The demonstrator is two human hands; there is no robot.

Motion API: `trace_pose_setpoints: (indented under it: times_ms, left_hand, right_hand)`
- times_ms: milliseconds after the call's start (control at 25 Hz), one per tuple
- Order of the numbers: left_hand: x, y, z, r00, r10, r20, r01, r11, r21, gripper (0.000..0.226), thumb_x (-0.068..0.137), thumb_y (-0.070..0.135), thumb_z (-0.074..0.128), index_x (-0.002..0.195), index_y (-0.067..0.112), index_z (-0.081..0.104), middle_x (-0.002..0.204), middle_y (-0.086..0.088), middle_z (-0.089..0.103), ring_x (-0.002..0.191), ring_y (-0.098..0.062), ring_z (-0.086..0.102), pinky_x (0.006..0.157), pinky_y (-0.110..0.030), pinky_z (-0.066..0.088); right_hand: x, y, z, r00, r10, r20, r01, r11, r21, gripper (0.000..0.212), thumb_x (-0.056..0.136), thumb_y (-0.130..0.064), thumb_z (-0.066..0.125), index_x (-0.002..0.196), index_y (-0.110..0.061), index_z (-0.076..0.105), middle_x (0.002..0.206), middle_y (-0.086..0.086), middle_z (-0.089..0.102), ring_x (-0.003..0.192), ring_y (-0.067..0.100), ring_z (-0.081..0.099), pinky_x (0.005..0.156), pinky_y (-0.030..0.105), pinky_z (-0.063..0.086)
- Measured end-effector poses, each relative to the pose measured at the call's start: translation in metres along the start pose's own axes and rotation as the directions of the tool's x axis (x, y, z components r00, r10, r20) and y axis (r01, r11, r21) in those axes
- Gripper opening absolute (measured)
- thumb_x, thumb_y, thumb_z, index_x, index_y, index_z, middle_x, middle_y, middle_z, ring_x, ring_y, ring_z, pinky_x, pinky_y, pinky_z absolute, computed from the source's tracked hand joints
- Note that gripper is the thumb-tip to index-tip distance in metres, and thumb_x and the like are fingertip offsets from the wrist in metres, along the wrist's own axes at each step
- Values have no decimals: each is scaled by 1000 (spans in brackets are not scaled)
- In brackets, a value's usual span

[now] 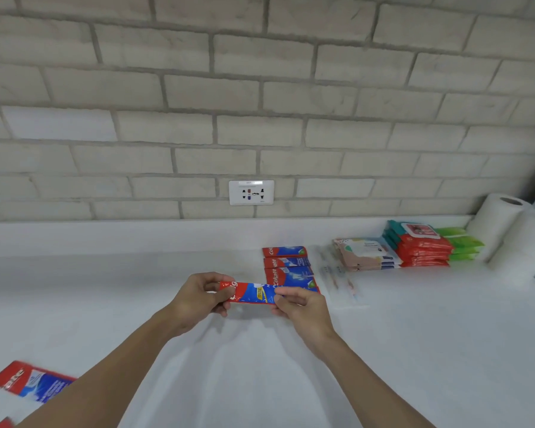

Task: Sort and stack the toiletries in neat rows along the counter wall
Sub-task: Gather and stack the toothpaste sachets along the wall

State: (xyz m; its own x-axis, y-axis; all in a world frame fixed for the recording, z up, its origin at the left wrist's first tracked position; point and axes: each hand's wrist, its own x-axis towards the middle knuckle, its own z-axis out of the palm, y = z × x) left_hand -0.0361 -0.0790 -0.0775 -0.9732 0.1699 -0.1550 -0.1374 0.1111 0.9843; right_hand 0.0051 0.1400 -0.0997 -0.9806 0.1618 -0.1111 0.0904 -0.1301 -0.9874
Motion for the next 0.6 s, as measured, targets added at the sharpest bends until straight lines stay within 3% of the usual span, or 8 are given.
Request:
trace_pose_setpoints:
  times_ms: [240, 400, 520, 600]
  left_hand:
    - [37, 3, 43, 998, -42, -55, 43, 999, 27, 20, 88, 1, 65, 107, -3, 62, 81, -23, 66, 58, -22, 62, 56, -29, 57]
    - [62, 8, 69, 985, -54, -164, 63, 997, 53, 15, 88, 0, 64, 102, -2, 62, 78, -18, 68, 54, -17, 64, 53, -23, 57]
    - [87, 9, 84, 960, -57, -274, 78, 995, 65, 13, 87, 1, 65, 99, -1, 62, 85, -13, 70, 60, -15, 68, 55, -22, 58]
    - [104, 6, 90, 943, -64, -327, 93, 993, 77, 13, 86, 4, 68, 97, -1, 64, 85, -12, 72, 65, -17, 71, 65, -31, 61]
  right_hand:
    - [39, -11, -36, 998, 21, -52, -25, 998, -64, 12, 85, 3, 70, 92, -6, 71, 95, 20, 72, 69, 22, 72, 61, 21, 58]
    - [67, -15, -50, 994, -2, -110, -17, 985, -170, 11, 86, 2, 68, 91, -8, 70, 90, 19, 72, 68, 24, 71, 57, 19, 56]
    - [94, -17, -61, 993, -36, -115, 5, 966, -258, 11, 87, 1, 67, 96, -5, 71, 88, 15, 73, 62, 15, 71, 58, 19, 56]
    - [111, -18, -66, 993, -63, -104, 24, 941, -338, 12, 89, -2, 67, 98, -6, 71, 89, 10, 74, 61, 6, 70, 60, 17, 57]
